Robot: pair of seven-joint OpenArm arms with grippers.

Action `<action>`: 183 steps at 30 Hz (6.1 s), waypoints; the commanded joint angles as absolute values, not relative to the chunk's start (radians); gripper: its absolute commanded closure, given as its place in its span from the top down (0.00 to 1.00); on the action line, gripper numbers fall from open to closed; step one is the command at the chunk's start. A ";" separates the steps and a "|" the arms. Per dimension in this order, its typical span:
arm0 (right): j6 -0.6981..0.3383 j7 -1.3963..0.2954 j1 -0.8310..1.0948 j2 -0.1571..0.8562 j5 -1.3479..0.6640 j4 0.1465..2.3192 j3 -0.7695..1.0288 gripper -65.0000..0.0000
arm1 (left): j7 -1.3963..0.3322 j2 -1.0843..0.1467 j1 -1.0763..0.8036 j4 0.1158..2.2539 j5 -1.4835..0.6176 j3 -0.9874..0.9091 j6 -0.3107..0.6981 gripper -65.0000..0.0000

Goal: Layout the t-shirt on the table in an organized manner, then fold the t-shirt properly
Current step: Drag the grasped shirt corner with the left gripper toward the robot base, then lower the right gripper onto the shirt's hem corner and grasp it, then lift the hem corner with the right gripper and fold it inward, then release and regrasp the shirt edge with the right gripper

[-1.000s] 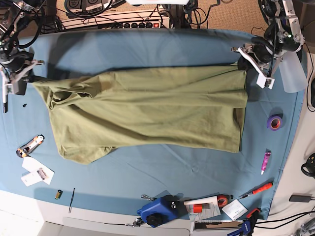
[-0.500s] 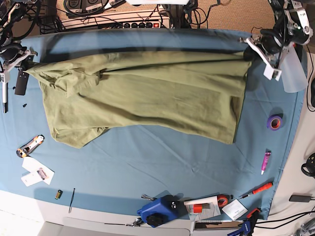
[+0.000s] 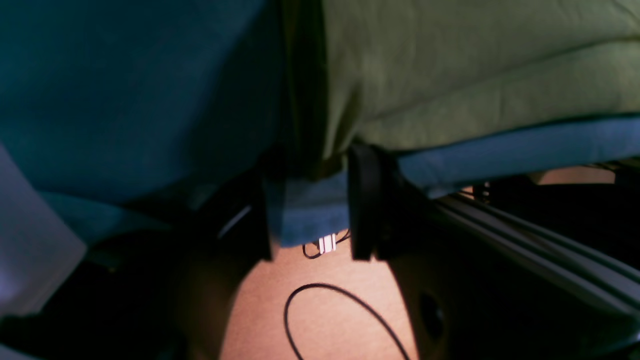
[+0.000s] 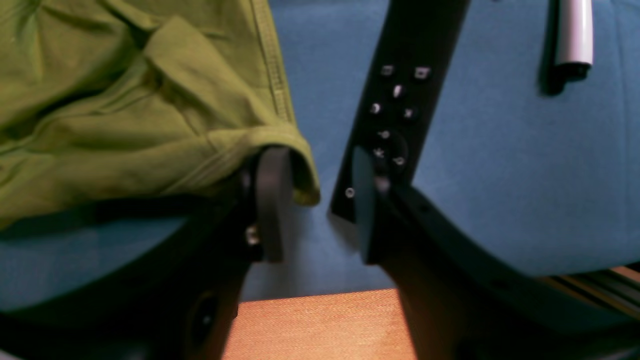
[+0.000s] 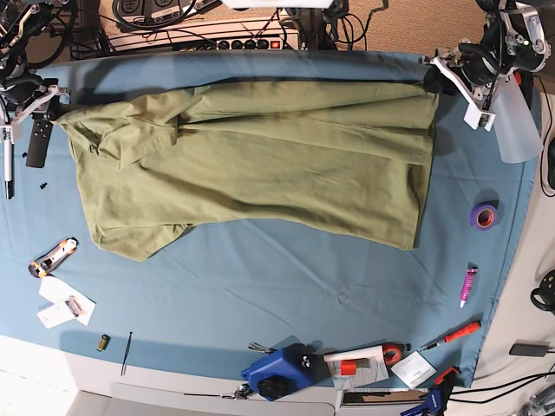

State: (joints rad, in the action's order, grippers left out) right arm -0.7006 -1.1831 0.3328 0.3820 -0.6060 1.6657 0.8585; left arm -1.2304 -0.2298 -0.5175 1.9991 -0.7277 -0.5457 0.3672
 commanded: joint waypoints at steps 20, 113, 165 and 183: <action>-0.698 -1.169 0.271 0.473 -0.992 1.682 1.038 0.35 | -0.950 -0.238 -0.534 2.308 -0.636 -0.553 0.332 0.35; -0.504 -0.796 -0.548 0.543 -0.092 0.968 -0.321 0.37 | -0.900 -0.235 -0.316 1.990 -0.561 -0.552 0.288 0.33; -0.199 -1.118 0.000 0.576 -0.025 1.766 -0.088 0.15 | -0.897 -0.235 -0.316 1.990 -0.561 -0.552 0.288 0.33; -0.202 -1.140 -0.009 0.576 0.012 1.948 -0.089 0.35 | -0.897 -0.235 -0.316 1.990 -0.560 -0.552 0.288 0.33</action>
